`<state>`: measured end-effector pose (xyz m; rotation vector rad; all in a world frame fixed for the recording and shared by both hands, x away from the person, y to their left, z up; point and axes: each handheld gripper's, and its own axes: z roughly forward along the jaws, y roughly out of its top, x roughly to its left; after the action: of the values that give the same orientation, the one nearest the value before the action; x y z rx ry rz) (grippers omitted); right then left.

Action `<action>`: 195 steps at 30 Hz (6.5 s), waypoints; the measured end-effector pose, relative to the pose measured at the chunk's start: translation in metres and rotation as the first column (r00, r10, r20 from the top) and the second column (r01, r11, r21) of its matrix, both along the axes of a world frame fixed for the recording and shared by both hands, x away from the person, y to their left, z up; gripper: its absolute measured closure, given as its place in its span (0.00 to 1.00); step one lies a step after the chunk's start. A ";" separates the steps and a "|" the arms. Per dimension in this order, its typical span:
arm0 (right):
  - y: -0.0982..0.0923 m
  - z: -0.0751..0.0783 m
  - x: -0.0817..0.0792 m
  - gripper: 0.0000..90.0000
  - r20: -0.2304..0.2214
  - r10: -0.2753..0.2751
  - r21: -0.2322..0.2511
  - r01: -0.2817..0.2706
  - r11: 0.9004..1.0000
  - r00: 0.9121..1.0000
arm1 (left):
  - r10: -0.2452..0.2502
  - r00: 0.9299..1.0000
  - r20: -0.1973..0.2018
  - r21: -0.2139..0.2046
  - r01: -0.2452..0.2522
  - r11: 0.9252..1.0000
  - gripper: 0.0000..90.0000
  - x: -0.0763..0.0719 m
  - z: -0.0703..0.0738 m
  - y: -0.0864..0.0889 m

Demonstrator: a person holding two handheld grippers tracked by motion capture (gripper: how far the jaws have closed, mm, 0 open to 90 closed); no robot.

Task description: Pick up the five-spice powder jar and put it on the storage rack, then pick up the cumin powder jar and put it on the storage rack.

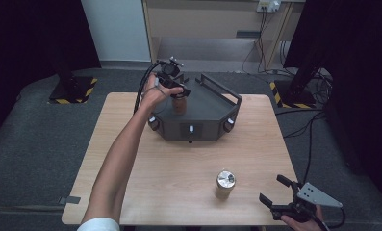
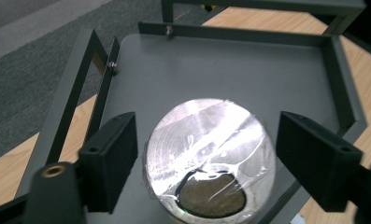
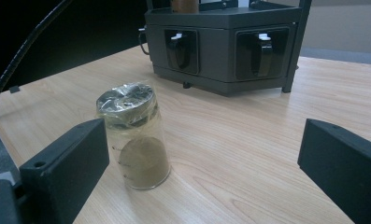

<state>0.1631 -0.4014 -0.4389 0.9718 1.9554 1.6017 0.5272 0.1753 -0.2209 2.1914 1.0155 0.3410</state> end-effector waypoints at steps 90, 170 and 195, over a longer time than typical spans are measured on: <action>0.005 0.003 0.000 0.03 0.003 -0.009 -0.023 0.009 1.000 1.000 | 0.024 0.959 0.282 -0.318 0.070 0.945 0.05 -0.311 -0.151 0.178; 0.007 0.005 0.004 0.03 -0.027 -0.008 -0.035 0.007 0.999 1.000 | 0.043 0.945 0.325 -0.408 0.099 0.908 0.01 -0.342 -0.196 0.217; 0.005 0.005 0.005 0.03 -0.034 0.005 -0.034 -0.006 0.999 0.999 | 0.030 0.946 0.324 -0.399 0.108 0.910 0.01 -0.341 -0.195 0.216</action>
<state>0.1678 -0.3963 -0.4335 0.9879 2.0030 1.5594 0.1858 0.3909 -0.4159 1.7018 0.7743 0.4103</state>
